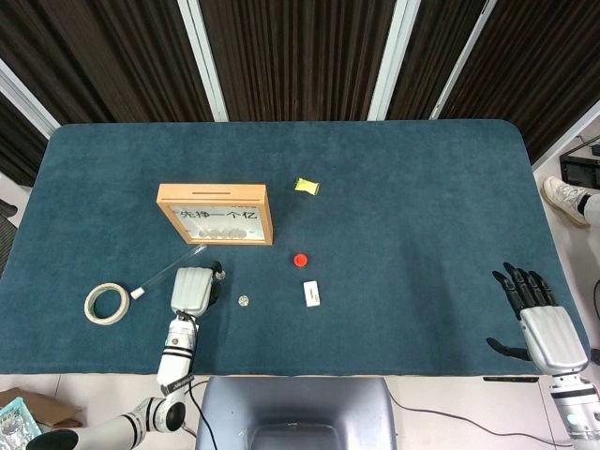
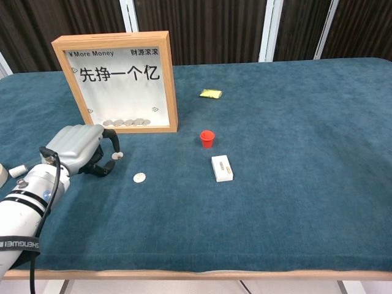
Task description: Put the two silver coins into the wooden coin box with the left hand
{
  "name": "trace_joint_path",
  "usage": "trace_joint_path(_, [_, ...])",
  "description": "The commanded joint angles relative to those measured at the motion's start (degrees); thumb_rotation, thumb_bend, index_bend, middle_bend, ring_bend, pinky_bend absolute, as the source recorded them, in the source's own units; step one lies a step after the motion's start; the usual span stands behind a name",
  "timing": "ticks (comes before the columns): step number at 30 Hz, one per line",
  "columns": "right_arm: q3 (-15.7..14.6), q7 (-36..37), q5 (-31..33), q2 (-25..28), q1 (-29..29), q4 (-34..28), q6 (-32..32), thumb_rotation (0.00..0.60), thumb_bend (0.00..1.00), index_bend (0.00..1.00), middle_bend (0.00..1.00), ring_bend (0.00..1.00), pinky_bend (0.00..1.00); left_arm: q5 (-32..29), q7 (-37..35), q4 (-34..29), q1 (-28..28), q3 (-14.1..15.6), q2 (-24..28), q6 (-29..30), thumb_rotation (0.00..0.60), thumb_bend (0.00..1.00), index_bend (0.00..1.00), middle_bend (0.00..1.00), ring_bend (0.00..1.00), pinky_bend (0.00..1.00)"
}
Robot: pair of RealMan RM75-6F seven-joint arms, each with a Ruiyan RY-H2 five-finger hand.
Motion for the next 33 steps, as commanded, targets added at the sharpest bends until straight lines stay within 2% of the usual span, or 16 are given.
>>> trace_joint_path(1, [0.01,0.08,0.0,0.03,-0.02,-0.02,0.04,0.6,0.12,0.0,0.0,0.0,0.0,-0.14,0.0,0.36,-0.23,0.02,-0.13,-0.13,0.6,0.4,0.45,1.0,1.0,1.0])
trace_joint_path(33, [0.16,0.49,0.28,0.26,-0.25,-0.4,0.26,0.6,0.12,0.0,0.0,0.0,0.0,-2.99,1.55,0.19,-1.29,0.15,-0.06,-1.84,0.6,0.39,0.43,1.0,1.0,1.0])
